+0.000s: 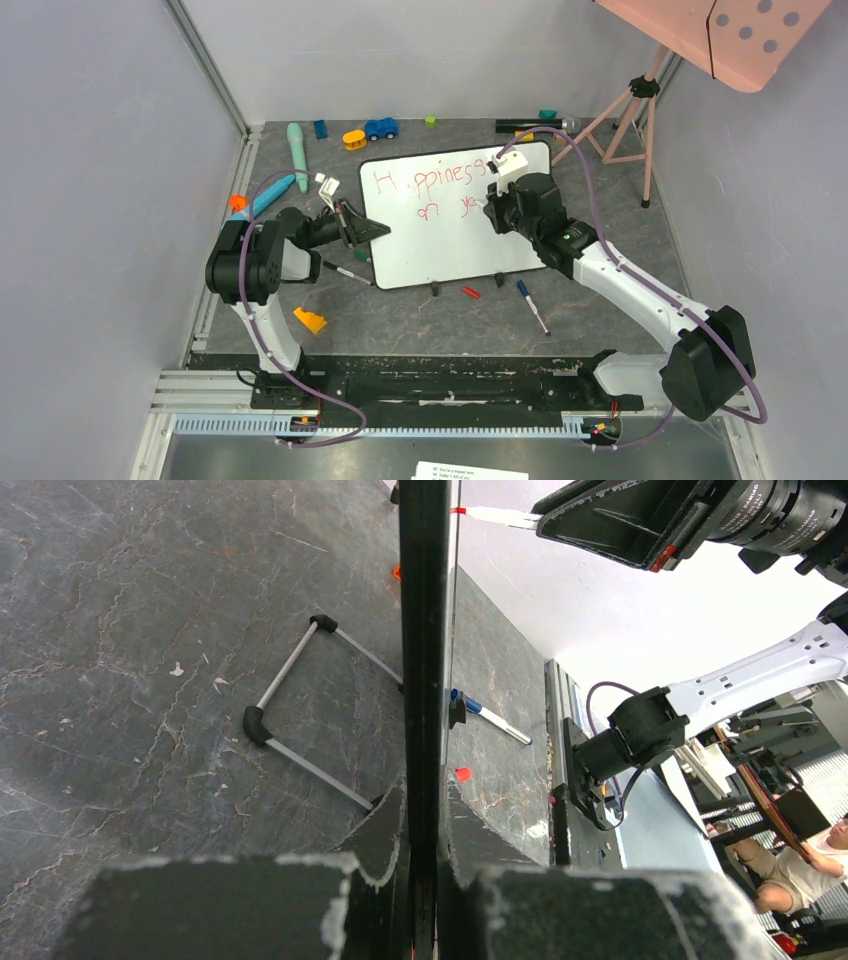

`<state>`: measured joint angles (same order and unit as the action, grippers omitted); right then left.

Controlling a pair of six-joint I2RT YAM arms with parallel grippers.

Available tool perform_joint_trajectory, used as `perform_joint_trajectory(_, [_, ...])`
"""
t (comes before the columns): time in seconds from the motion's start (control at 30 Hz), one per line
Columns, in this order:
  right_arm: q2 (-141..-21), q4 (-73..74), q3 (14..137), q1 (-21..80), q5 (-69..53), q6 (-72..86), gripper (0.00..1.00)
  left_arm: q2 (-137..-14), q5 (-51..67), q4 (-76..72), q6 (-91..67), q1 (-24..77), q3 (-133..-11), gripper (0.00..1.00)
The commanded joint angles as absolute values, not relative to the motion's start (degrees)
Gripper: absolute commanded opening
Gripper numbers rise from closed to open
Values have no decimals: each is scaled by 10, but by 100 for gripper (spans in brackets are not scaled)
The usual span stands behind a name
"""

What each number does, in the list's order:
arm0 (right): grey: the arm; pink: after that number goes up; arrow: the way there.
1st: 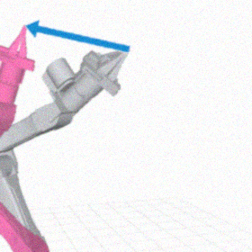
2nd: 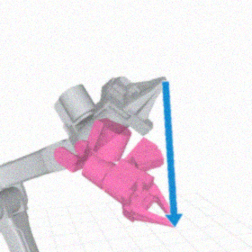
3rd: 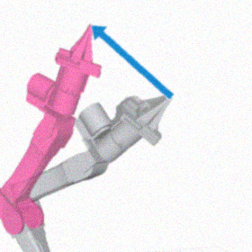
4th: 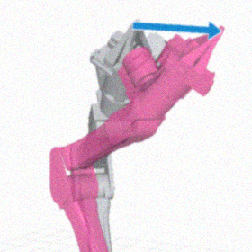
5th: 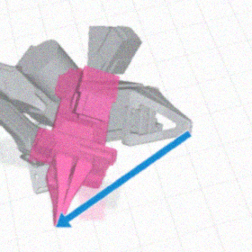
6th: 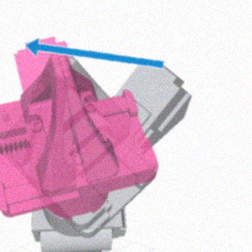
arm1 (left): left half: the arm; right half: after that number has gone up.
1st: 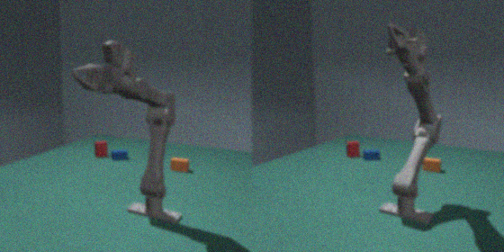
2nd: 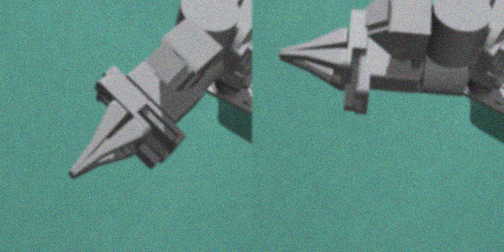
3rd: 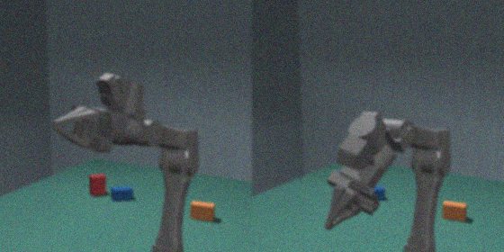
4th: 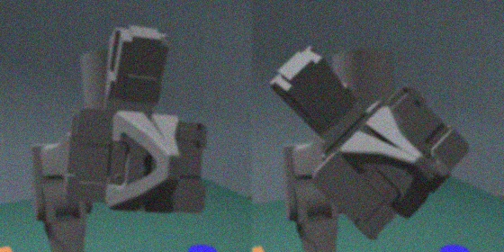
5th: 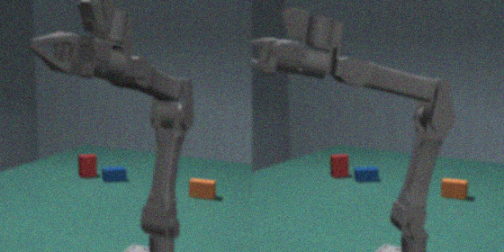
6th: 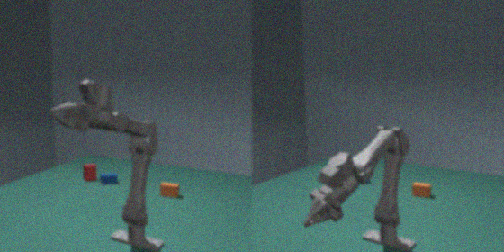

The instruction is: Write a sentence on the whiteboard

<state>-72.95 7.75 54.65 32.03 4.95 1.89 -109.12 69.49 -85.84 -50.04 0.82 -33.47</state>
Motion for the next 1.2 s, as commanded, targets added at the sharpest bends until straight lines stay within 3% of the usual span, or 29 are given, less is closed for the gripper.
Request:
perform_joint_trajectory(0.0, [-739,48,571,317,47,17,0,-1086,698,-892,-456,4,-339,2])
perform_joint_trajectory(0.57, [-665,18,520,317,44,25,0,-1085,698,-892,-456,4,-339,2])
perform_joint_trajectory(1.17, [-704,37,533,308,51,25,0,-1085,698,-892,-456,4,-339,2])
